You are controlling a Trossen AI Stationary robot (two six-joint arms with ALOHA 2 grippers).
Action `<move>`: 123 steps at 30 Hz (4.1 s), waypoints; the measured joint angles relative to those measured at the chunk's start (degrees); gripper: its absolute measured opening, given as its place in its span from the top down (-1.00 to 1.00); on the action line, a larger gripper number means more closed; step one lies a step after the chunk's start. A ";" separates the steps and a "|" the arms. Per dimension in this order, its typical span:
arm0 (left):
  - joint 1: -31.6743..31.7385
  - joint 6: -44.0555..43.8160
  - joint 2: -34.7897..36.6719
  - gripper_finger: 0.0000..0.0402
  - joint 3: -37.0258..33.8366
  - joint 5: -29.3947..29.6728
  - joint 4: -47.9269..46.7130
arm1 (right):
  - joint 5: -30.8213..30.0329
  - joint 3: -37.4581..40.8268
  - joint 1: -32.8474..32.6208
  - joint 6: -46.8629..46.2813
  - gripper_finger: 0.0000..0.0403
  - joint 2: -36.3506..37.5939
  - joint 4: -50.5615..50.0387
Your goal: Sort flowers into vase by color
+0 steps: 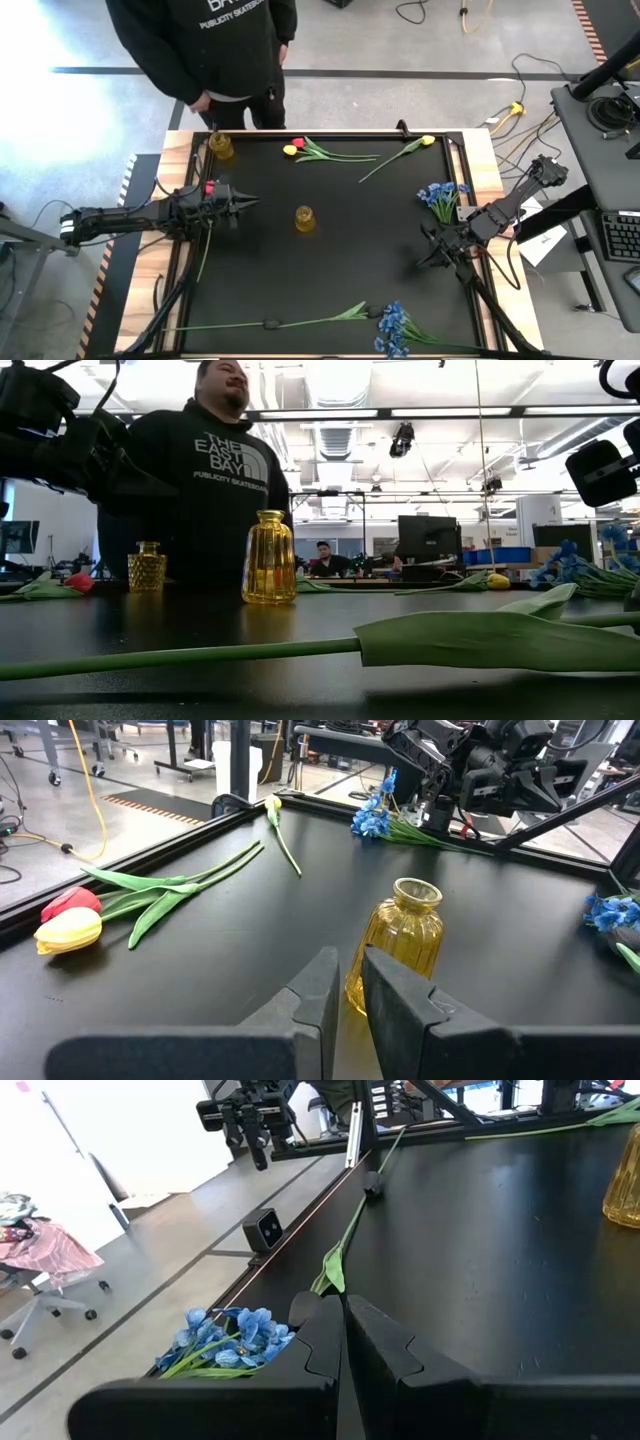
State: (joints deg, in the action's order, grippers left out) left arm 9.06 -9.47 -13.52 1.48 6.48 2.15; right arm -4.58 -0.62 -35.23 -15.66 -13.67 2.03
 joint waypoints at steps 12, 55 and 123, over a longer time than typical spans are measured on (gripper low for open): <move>0.01 -0.02 -0.01 0.82 0.00 -0.02 -0.01 | -7.92 -0.09 -0.02 -5.97 0.94 -2.02 0.63; 0.02 0.00 -0.06 0.82 0.00 -0.01 0.00 | -16.06 -35.50 57.03 -64.44 0.03 -54.83 -20.56; 30.93 18.32 -35.56 0.81 38.18 -31.28 -24.30 | -26.92 -63.75 63.13 -33.13 0.94 -66.83 -18.16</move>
State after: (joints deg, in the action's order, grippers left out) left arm 39.99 8.84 -49.08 39.66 -24.80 -22.15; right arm -31.50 -64.37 27.90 -48.79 -80.50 -16.13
